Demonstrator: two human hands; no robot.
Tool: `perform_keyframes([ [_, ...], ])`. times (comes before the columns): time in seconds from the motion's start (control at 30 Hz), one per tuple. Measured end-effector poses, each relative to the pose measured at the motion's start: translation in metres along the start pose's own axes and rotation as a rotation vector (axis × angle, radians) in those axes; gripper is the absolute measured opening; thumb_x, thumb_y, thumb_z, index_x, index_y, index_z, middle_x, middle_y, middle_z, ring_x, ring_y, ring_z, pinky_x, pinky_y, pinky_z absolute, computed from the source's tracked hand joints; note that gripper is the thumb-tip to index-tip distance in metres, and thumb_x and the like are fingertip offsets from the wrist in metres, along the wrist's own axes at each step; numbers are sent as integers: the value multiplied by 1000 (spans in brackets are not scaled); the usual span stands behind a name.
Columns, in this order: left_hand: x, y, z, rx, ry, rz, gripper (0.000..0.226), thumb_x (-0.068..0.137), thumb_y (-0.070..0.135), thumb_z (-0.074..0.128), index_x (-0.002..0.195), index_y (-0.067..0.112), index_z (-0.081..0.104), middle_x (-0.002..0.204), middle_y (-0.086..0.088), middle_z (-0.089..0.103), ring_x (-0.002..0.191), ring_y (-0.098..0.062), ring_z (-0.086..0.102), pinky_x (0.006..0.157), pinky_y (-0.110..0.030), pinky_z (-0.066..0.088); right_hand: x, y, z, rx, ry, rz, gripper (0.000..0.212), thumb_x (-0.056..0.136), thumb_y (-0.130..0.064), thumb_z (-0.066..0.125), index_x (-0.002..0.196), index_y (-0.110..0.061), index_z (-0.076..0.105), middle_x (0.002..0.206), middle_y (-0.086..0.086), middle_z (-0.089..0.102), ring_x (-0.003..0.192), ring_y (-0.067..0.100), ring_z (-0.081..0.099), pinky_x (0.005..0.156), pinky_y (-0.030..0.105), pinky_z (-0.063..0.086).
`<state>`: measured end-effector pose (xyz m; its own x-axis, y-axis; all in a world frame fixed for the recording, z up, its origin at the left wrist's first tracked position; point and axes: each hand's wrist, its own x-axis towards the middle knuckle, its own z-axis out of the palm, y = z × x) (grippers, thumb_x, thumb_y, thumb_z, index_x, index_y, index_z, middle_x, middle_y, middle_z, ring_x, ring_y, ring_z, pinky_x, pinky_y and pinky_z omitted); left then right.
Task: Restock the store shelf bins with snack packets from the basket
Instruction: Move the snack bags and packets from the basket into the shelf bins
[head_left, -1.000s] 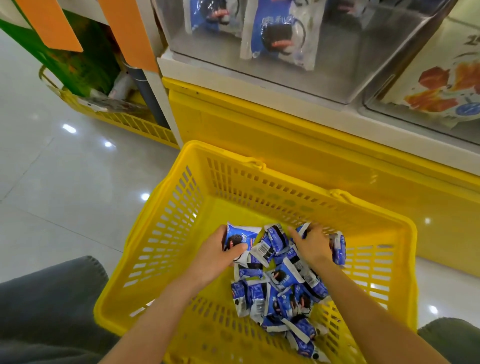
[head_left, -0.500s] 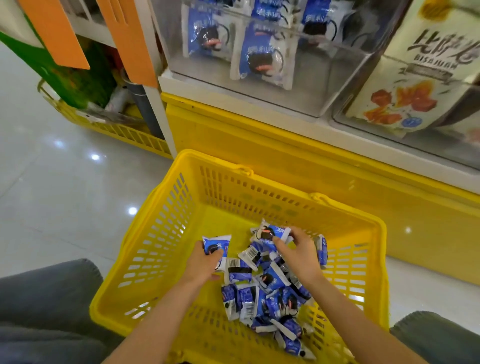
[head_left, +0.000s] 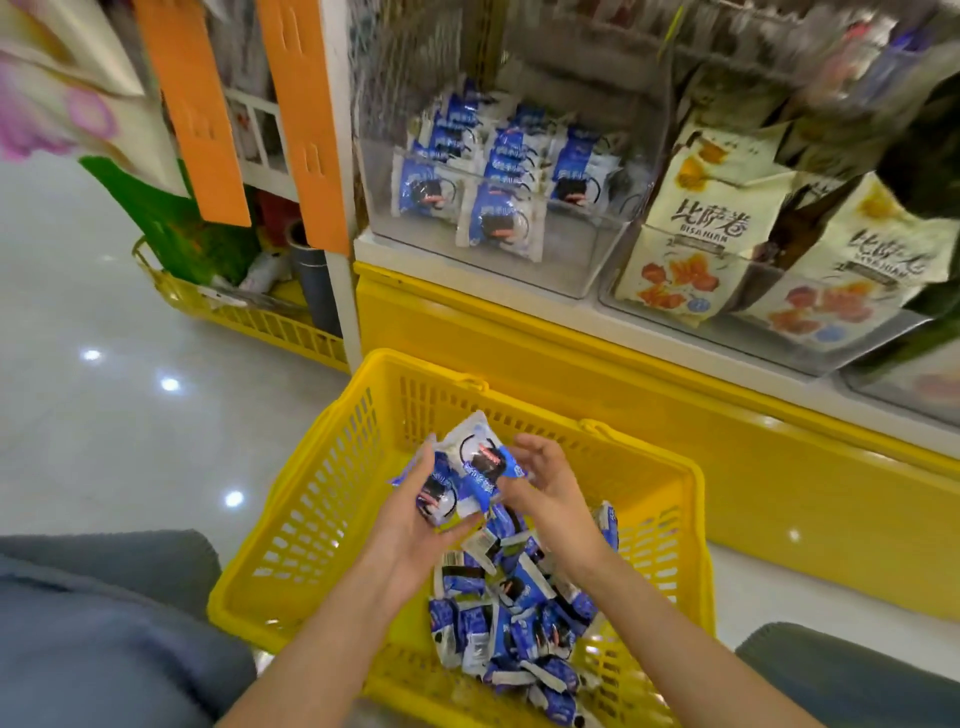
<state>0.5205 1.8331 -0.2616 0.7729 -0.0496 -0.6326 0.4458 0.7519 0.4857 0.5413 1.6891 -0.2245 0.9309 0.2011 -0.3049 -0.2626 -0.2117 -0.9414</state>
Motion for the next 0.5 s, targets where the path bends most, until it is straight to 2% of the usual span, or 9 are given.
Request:
perform_keyframes([
  [0.1,-12,6,5,42,-13,134,54,68,27,69,120,15,59,106,-6,71,86,-16,71,56,-28,55,-4,-17,-3,-62,-97,3,60,84,1,63,135,-19,37,126,9,50,118,23,52,99,40,46],
  [0.17,-20,9,9,149,-38,250,53,66,23,71,118,21,59,100,0,73,87,-13,70,58,-27,55,-4,-31,-6,-80,-149,17,64,83,-1,65,138,-17,37,126,6,52,115,19,56,99,38,47],
  [0.27,-31,17,17,327,-54,361,40,62,23,76,101,29,68,96,4,74,89,-12,69,67,-28,53,-7,-52,-9,-45,-209,60,47,90,-25,60,133,-21,41,114,-10,60,99,2,63,88,26,52],
  [0.33,-37,23,22,388,-65,394,32,67,19,78,96,27,69,95,4,74,89,-13,70,68,-27,52,-7,-63,-10,-49,-188,72,41,92,-38,53,129,-22,46,116,-9,61,102,3,62,90,29,52],
  [0.37,-38,27,25,400,-63,404,31,69,15,77,98,24,68,94,2,74,88,-15,70,66,-25,52,-7,-67,-11,-62,-169,61,39,93,-37,52,128,-20,48,117,-5,61,102,6,62,88,29,53],
  [0.43,-43,35,31,401,-60,420,33,71,7,75,100,19,66,95,-3,74,85,-18,70,64,-25,53,-8,-78,-10,-62,-145,24,29,94,-27,54,121,-20,52,115,0,59,95,7,63,74,21,55],
  [0.5,-47,46,37,385,-58,447,37,74,-1,72,105,17,64,96,-6,73,85,-20,70,68,-31,54,-8,-88,-7,-54,-140,-20,24,92,-20,57,116,-20,55,111,0,60,88,6,65,65,14,52],
])
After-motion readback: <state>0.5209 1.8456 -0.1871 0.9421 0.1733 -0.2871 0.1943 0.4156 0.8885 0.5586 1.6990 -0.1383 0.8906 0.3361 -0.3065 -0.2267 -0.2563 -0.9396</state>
